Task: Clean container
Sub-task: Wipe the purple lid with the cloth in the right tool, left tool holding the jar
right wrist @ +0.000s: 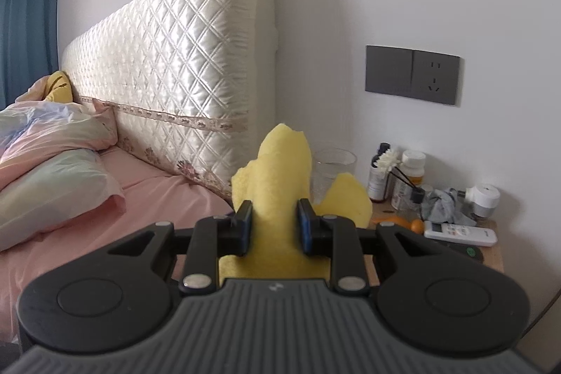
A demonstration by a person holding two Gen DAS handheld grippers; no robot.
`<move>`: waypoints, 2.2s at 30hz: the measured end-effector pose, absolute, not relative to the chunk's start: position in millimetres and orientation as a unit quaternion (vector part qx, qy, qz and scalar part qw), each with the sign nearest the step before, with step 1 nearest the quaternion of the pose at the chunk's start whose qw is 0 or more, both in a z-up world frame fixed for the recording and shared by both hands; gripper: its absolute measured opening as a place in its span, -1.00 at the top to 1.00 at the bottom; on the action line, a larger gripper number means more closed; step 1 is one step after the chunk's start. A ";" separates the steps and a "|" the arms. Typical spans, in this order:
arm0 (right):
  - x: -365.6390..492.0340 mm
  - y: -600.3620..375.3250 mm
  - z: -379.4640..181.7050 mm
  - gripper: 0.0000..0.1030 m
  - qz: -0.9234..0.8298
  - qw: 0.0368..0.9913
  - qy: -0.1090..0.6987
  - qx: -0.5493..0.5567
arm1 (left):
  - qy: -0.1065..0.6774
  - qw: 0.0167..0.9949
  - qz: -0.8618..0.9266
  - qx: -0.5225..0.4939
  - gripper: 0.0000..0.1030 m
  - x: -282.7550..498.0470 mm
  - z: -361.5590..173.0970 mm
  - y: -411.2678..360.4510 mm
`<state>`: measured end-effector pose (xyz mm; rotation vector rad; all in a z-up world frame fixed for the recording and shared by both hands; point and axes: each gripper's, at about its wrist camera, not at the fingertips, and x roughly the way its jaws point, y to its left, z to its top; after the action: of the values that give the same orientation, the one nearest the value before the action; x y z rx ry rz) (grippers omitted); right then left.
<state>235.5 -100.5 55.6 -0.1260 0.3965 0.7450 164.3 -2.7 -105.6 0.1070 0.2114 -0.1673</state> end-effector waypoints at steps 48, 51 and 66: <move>227.3 -128.7 57.1 0.47 0.342 0.918 0.190 -0.066 | 0.101 0.991 -0.067 0.063 -0.84 162.1 -104.5 -17.7; 234.4 -121.7 54.7 0.47 0.345 0.918 0.185 -0.066 | 0.101 0.991 -0.066 0.064 -0.84 162.6 -104.5 -17.4; 221.2 -108.3 60.9 0.47 0.391 0.895 0.204 -0.064 | 0.102 0.990 -0.066 0.066 -0.85 163.1 -105.0 -19.7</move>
<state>221.2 -108.3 60.9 -0.1336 0.4222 0.8105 163.1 -19.7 -105.0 0.1315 0.2049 -0.1326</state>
